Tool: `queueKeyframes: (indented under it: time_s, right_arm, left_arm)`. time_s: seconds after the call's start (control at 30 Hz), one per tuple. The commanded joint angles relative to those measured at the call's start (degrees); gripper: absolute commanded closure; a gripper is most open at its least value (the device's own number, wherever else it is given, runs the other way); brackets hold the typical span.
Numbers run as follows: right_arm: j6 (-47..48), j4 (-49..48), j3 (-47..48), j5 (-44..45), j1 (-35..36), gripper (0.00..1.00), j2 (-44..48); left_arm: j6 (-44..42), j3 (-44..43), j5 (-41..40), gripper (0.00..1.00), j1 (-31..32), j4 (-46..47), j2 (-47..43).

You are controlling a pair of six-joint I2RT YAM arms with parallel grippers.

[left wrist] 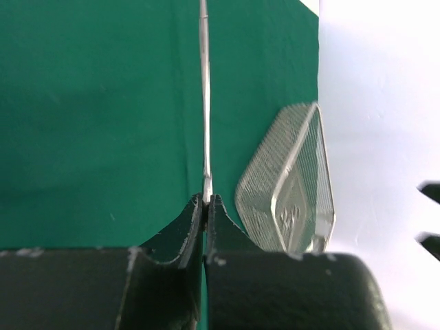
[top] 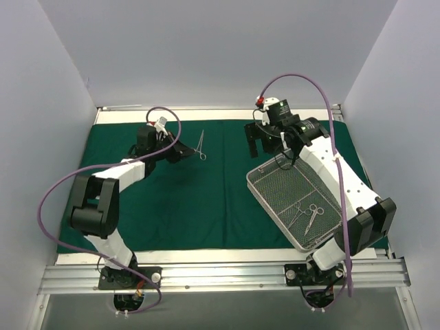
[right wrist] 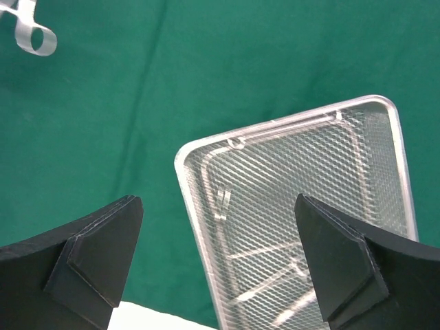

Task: Open and lay out the surgical kit
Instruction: Place the medical item in the surgical kit.

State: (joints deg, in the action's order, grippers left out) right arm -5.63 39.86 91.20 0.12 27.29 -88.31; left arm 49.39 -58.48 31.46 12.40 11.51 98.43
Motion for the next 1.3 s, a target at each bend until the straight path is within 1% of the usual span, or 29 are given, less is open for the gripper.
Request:
queueKeyframes:
  time_s: [0.0,0.07,0.1,0.13,0.2,0.37,0.47,0.63,0.8,0.97,1.07,1.2,1.27]
  right_arm:
    - [-5.3,-2.2,1.4,-3.8,-0.5,0.00,2.1]
    - [-5.0,-2.2,0.2,-3.8,-1.6,0.00,2.4]
    - [-4.9,-2.2,-0.1,-4.2,-2.0,0.00,2.6]
    - [-4.8,-2.3,-0.5,-4.6,-2.2,0.00,2.9]
    - [-4.7,-2.2,-1.2,-4.8,-2.8,0.00,3.5]
    - [-6.0,-2.9,-3.3,-5.0,-3.6,0.00,4.8]
    - [-6.1,-3.0,-4.0,-5.3,-3.7,0.00,4.9]
    - [-5.5,-3.3,-3.8,-5.0,-4.3,0.00,4.8]
    - [-4.9,-3.4,-3.5,-5.0,-4.6,0.00,4.8]
    - [-4.7,-3.4,-3.9,-5.0,-4.6,0.00,5.3]
    - [-4.6,-3.6,-4.2,-5.0,-4.8,0.00,5.3]
    - [-4.8,-3.6,-4.5,-5.0,-4.8,0.00,5.3]
    - [-5.1,-3.7,-4.6,-5.0,-4.8,0.00,5.3]
  left_arm:
    - [5.1,1.5,-2.8,0.98,-0.2,17.9,5.5]
    - [6.2,0.9,-2.0,0.98,-0.2,22.3,9.8]
    - [6.5,0.5,-2.2,0.98,-0.1,22.7,10.8]
    - [6.9,0.7,-2.3,0.98,-0.2,25.3,11.7]
    - [7.1,0.7,-2.5,0.98,-0.4,25.8,13.3]
    - [5.4,-1.5,-2.8,0.98,-0.5,22.7,15.9]
    - [4.8,-1.8,-4.5,0.98,-0.4,19.9,15.8]
    - [4.7,-1.5,-4.8,0.91,-0.4,17.9,16.5]
    - [5.2,-1.3,-4.7,0.90,-0.3,18.0,17.9]
    - [3.4,-2.6,-6.6,0.90,-0.3,12.6,18.0]
    - [3.3,-3.1,-6.9,0.85,-0.3,11.1,18.5]
    - [3.3,-3.3,-7.4,0.65,-0.3,8.3,18.7]
    - [3.4,-2.7,-7.0,0.62,-0.3,8.0,18.6]
